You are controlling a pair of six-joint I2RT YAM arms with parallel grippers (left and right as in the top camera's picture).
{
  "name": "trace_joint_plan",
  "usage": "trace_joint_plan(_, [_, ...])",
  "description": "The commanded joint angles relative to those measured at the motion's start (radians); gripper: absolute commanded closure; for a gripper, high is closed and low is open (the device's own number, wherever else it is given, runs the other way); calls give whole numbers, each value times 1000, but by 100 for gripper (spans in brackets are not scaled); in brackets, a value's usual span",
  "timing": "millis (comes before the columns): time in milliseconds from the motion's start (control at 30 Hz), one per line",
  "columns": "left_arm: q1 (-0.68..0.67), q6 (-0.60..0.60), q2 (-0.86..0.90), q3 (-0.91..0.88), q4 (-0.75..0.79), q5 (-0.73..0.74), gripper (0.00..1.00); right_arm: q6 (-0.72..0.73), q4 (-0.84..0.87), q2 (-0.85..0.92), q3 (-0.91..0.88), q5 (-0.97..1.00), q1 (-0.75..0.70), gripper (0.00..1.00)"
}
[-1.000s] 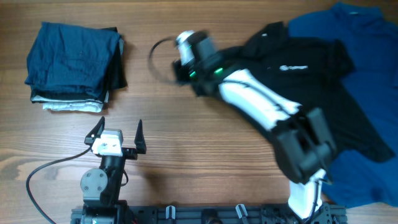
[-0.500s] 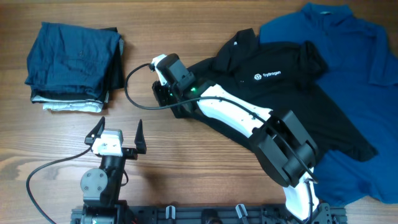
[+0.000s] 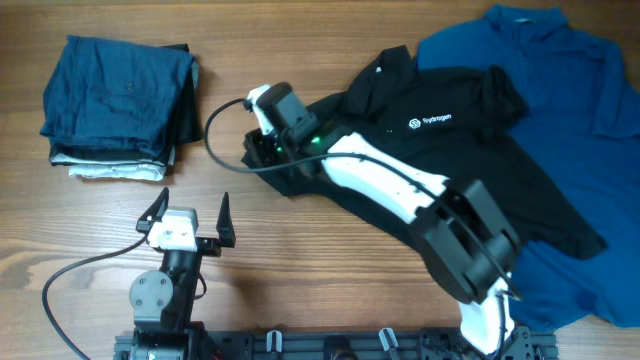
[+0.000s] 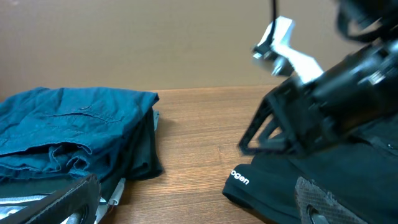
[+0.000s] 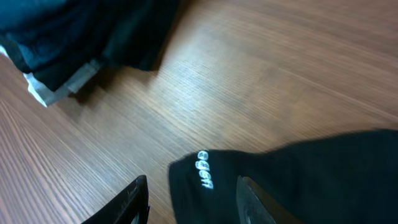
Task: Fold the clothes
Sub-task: 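Drag the black polo leftward off the blue shirt with right gripper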
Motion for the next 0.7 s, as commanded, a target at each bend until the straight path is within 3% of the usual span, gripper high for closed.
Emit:
trace_joint_plan(0, [2,16,-7,-8,0,-13,0,17,-163,-168,16,-8,-90,62])
trace_joint_plan(100, [2,16,-7,-8,0,-13,0,34,-314,-188,16,-5,-140,92])
trace_joint_plan(133, [2,16,-7,-8,0,-13,0,37,-357,-186,14,-6,-153,96])
trace_joint_plan(233, [2,16,-7,-8,0,-13,0,57,-438,-168,-15,-20,-172,96])
trace_joint_plan(667, [2,16,-7,-8,0,-13,0,109,-419,-47,-34,-39,-170,95])
